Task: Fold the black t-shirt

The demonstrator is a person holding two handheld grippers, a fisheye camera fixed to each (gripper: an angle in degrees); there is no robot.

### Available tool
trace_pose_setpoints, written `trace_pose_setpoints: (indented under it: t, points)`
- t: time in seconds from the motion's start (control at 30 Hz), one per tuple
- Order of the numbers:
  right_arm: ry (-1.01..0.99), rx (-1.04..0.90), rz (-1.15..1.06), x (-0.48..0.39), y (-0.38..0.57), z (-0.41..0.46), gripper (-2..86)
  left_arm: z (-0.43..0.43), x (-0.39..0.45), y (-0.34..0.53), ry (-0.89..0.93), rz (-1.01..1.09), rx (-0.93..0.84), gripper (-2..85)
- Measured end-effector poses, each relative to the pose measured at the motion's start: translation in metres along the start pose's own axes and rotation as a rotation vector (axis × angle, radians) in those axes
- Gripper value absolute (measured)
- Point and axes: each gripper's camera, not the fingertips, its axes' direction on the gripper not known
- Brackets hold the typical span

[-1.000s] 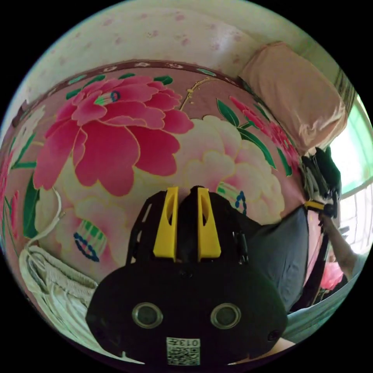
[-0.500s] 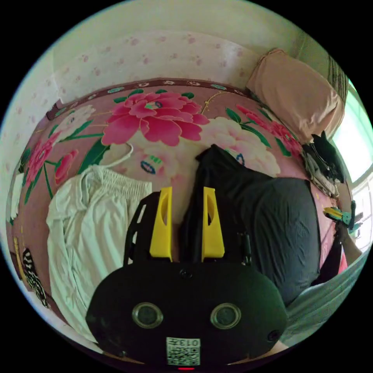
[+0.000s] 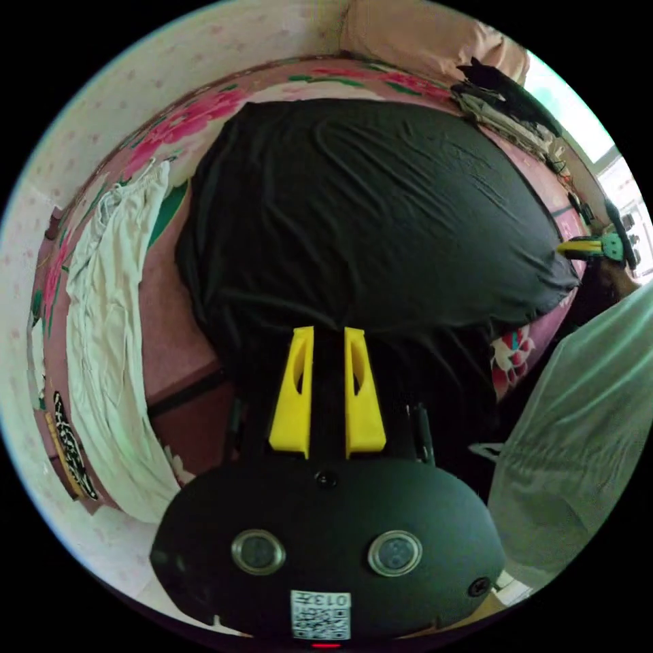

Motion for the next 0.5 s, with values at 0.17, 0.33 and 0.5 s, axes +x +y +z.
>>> trace_pose_setpoints:
  t: [0.17,0.33,0.5]
  points:
    - [0.039,-0.039,0.04,0.014,0.055,0.002,0.3,-0.017,-0.022,0.012,0.011,0.013,-0.091,2.3]
    - [0.021,0.049,0.225,0.041,0.113,-0.023,2.1,-0.039,-0.039,0.054,0.117,-0.136,-0.09,7.3]
    - [-0.081,0.03,0.396,0.059,0.177,-0.02,6.5,-0.031,-0.037,0.09,0.162,-0.234,-0.147,12.2]
